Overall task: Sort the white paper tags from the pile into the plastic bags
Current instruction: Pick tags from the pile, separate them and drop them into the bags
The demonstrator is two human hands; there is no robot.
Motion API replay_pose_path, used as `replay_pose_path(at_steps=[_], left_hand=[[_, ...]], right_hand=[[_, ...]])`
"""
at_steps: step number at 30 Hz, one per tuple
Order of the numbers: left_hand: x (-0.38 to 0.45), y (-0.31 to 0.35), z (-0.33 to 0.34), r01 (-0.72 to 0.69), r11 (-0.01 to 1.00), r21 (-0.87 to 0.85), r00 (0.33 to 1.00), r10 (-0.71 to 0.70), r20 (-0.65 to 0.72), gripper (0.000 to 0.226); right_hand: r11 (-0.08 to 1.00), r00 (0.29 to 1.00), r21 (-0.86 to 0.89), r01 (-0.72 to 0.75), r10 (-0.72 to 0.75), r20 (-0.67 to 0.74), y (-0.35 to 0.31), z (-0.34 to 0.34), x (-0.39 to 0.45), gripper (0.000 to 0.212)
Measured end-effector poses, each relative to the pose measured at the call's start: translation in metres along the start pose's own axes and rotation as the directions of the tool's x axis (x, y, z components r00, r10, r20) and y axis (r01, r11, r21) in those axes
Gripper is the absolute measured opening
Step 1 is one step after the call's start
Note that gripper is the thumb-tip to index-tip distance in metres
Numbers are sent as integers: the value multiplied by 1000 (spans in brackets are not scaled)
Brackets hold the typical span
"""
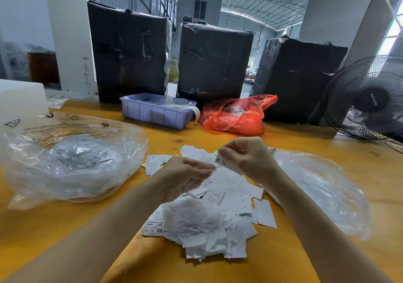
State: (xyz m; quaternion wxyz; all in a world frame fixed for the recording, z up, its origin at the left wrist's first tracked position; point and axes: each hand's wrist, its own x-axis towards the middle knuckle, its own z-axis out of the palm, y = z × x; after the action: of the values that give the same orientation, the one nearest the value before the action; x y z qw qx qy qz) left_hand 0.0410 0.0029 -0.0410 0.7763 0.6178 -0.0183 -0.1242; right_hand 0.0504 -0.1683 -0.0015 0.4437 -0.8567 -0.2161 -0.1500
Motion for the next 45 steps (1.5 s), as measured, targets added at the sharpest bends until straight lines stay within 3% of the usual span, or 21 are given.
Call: replay_pose_path(at_steps=[5, 12, 21, 25, 38, 45], left_hand=[[-2, 1, 1, 3, 1000, 3, 1000, -3, 10, 16], [-6, 2, 1, -9, 995, 97, 1000, 7, 24, 10], [-4, 2, 0, -17, 995, 98, 1000, 15, 16, 12], [-5, 2, 1, -16, 996, 89, 1000, 14, 21, 12], [-5, 1, 0, -28, 995, 95, 999, 25, 25, 9], [-4, 0, -1, -15, 996, 91, 1000, 14, 15, 6]], right_hand=[[993, 998, -104, 47, -42, 49, 0, 3, -2, 12], [960, 989, -239, 147, -150, 5, -4, 4, -4, 13], [979, 992, -160, 124, -127, -10, -6, 0, -2, 11], [965, 991, -224, 132, -126, 42, -4, 3, -4, 12], [955, 987, -248, 161, -161, 21, -4, 5, -5, 13], [969, 989, -216, 119, -96, 115, -5, 9, -6, 14]])
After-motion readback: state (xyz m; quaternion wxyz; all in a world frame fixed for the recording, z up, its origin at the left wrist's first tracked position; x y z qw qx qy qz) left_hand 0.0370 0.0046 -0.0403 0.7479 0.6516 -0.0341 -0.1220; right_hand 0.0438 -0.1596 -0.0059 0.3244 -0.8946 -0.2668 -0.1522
